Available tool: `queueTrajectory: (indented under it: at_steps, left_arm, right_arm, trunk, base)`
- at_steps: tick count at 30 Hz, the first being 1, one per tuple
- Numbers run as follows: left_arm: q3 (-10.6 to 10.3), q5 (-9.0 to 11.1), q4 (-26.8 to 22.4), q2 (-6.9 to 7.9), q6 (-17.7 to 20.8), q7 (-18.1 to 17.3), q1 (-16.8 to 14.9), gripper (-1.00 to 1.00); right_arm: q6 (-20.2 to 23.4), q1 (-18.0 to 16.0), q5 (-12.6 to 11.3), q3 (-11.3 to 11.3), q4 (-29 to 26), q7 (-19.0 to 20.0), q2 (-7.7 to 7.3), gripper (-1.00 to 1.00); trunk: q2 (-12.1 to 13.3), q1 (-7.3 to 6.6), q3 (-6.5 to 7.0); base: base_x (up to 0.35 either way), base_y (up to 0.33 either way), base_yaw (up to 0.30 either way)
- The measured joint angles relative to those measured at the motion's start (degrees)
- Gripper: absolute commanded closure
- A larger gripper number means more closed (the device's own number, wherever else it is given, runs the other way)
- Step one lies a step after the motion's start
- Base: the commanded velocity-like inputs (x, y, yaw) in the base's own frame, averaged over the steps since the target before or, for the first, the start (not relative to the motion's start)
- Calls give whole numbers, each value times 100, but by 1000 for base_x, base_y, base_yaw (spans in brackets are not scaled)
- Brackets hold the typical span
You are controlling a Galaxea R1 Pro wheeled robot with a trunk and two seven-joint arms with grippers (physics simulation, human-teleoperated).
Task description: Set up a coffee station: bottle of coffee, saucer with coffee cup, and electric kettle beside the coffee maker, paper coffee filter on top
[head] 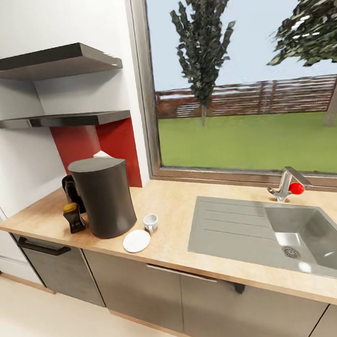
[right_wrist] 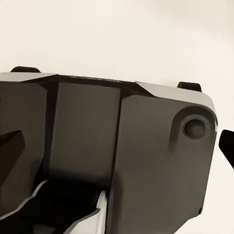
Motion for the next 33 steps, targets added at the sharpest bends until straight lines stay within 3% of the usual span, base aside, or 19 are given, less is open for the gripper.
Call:
queueTrajectory:
  at_steps: [5, 6, 7, 11, 13, 14, 15, 24, 31, 33]
  left_arm:
    - [-19, -708, 552, 12, -846, 30, 271, -100]
    - [-24, -1159, 823, 15, -1205, 42, 411, -100]
    - [-18, -1377, 943, 19, -1347, 51, 494, -100]
    - [-9, -1805, 1110, 18, -1536, 211, 718, -100]
    - [-11, -1911, 1147, 13, -1571, 464, 827, -100]
    - [-20, -1973, 1511, 12, -1567, 1626, 968, -100]
    - [-19, -1969, 1553, 16, -1566, 1754, 981, -100]
    - [-20, -1967, 1603, 24, -1554, 1890, 1001, -100]
    - [-16, -1967, 1603, 59, -1553, 1892, 1022, -100]
    - [-14, -1966, 1604, 121, -1553, 1893, 1022, -100]
  right_arm:
    - [-4, 0, -6, 0, -8, -19, 1, -100]
    - [-2, 0, -9, 0, -9, -22, 1, -100]
    - [-1, 0, -9, 0, -9, -23, 1, -100]
    - [0, 0, -10, -7, -9, -24, 1, -100]
    - [1, 0, -11, -4, -8, -24, 1, -100]
    - [0, 0, -5, -2, 38, -25, -155, -100]
    - [1, 0, -6, -2, 40, -25, -204, -100]
    - [1, 0, -4, -24, 57, -24, -281, -100]
    - [1, 0, 15, -18, 145, -25, -324, -100]
    - [1, 1, 22, -18, 172, -25, -403, -100]
  trunk:
    - [0, 0, 0]
    - [0, 0, 0]
    - [0, 0, 0]
    - [0, 0, 0]
    - [0, 0, 0]
    - [0, 0, 0]
    - [0, 0, 1]
    - [0, 0, 1]
    - [0, 0, 1]
    - [0, 0, 1]
  base:
    - [0, 0, 0]
    - [0, 0, 0]
    - [0, 0, 0]
    - [0, 0, 0]
    - [0, 0, 0]
    - [0, 0, 0]
    - [0, 0, 0]
    - [0, 52, 0]
    - [0, 263, -1]
    - [0, 299, -53]
